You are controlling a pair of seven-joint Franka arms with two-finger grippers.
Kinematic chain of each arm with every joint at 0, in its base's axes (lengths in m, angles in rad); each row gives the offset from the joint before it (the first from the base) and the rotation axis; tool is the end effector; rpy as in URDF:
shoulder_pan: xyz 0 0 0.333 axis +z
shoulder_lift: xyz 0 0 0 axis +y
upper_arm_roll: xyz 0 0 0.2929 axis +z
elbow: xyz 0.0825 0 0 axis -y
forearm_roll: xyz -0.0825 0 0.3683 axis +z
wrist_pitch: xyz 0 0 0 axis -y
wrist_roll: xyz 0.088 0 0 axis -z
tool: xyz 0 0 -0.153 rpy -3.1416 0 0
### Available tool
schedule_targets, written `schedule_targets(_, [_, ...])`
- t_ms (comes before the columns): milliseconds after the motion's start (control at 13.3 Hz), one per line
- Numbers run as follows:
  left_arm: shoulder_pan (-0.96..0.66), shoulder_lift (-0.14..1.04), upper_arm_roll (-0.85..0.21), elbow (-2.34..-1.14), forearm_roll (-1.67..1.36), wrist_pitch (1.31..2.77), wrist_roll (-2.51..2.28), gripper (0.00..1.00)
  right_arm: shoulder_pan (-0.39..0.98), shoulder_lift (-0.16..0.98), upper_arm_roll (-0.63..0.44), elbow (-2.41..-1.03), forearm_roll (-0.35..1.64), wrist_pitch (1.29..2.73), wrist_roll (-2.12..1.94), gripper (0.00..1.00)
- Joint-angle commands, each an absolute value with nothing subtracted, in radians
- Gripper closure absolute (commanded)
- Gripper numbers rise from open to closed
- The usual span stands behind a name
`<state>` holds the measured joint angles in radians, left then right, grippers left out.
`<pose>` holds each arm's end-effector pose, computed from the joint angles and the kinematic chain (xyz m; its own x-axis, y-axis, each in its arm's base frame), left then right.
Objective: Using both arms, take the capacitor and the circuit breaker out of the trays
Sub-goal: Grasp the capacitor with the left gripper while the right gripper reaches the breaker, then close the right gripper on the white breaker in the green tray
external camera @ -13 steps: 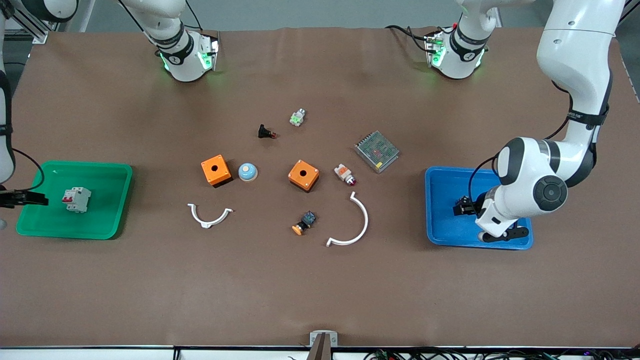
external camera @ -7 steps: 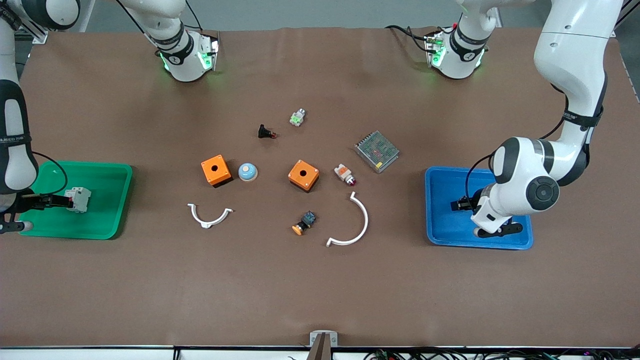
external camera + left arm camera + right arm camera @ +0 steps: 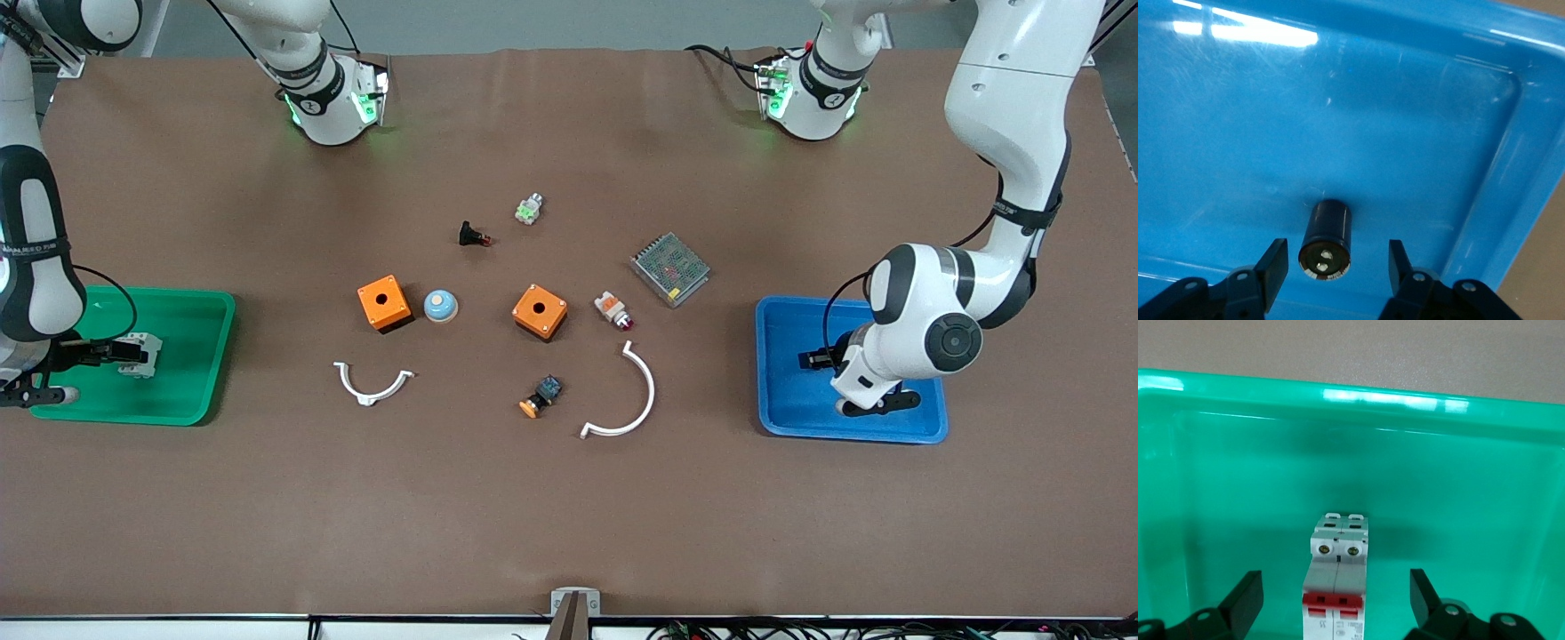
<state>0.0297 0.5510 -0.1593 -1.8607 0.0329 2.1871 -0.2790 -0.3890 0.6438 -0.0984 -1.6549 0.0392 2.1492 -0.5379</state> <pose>0.5788 -0.0743 0.1549 0.9649 0.1376 -0.2236 0.1410 -0.9900 -0.0006 0.5650 -0.2926 0.1715 0.9891 0.0449 -0.1401 0.0384 -0.9981 -0.0490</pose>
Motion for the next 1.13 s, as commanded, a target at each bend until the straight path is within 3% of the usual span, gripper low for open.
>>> schedule_targets(0, [0.043, 0.555, -0.161, -1.871, 0.054, 2.206, -0.295, 0.34, -0.405, 0.604, -0.089, -1.706, 0.058, 2.158, -0.555, 0.31])
schedule_targets(301, [0.044, 0.561, -0.161, -1.879, 0.054, 2.204, -0.296, 0.44, -0.4, 0.604, -0.089, -1.704, 0.058, 2.157, -0.555, 0.69])
schedule_targets(451, [0.043, 0.561, -0.161, -1.879, 0.052, 2.206, -0.298, 0.55, -0.397, 0.606, -0.089, -1.704, 0.057, 2.158, -0.554, 0.82])
schedule_targets(677, [0.037, 0.546, -0.164, -1.87, 0.052, 2.197, -0.311, 0.85, -0.376, 0.588, -0.089, -1.704, 0.057, 2.141, -0.548, 0.84])
schedule_targets(827, [0.034, 0.503, -0.167, -1.865, 0.052, 2.186, -0.317, 0.99, -0.35, 0.54, -0.089, -1.695, 0.045, 2.096, -0.545, 0.84])
schedule_targets(1053, [0.011, 0.457, -0.189, -1.798, 0.052, 2.068, -0.343, 0.99, -0.313, 0.425, -0.087, -1.686, 0.046, 1.955, -0.508, 0.85])
